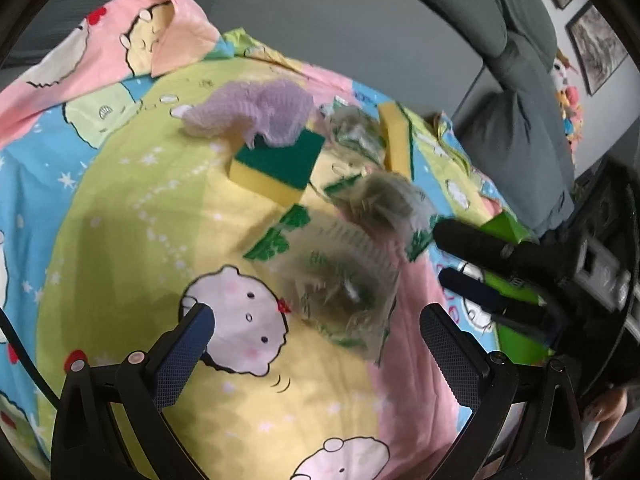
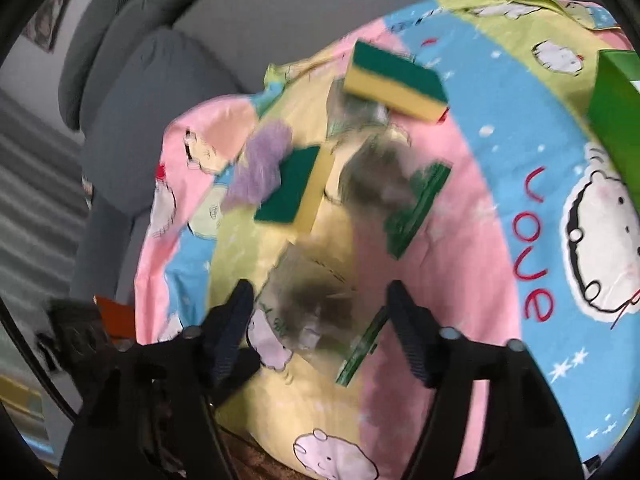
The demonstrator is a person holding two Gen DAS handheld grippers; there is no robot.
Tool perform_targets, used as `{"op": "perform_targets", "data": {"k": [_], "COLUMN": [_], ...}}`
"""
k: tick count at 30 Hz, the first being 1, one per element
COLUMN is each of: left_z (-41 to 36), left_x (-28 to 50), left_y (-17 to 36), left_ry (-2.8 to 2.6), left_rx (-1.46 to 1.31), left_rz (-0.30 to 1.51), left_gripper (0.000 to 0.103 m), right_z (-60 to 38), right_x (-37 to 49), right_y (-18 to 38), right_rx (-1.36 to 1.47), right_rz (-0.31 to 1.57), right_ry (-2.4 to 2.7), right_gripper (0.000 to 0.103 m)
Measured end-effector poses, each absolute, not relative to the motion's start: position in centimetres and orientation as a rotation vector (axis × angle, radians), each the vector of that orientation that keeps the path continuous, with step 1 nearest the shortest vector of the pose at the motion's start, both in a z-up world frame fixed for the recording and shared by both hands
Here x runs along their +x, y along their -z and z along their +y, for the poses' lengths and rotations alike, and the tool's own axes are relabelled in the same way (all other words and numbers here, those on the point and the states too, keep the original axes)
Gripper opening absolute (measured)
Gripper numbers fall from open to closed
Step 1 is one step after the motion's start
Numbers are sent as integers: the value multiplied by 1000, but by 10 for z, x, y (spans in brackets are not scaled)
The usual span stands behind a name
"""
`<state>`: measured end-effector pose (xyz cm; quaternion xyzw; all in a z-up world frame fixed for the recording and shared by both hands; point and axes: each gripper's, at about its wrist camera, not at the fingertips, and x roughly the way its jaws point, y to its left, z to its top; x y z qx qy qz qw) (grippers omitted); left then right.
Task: Organize objects
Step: 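Move the right gripper to the clear green-printed bag and grasp it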
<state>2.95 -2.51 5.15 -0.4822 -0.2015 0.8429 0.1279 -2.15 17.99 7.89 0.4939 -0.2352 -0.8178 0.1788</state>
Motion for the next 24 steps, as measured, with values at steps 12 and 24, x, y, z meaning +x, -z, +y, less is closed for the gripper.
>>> {"op": "perform_targets", "data": {"k": [12,24], "left_z": [-7,27], "left_x": [20,26], "left_y": [-28,-33], "left_ry": [-2476,-2505], "left_rx": [-1509,-1433], "left_rz": [-505,-311], "left_gripper": [103,67], "right_z": [150,156], "right_x": [-54,-44], "right_y": [-44,-29], "right_rx": [1546,1558], "right_rz": [-606,-658], "right_ry": [2092,2036], "right_gripper": [77,55]}}
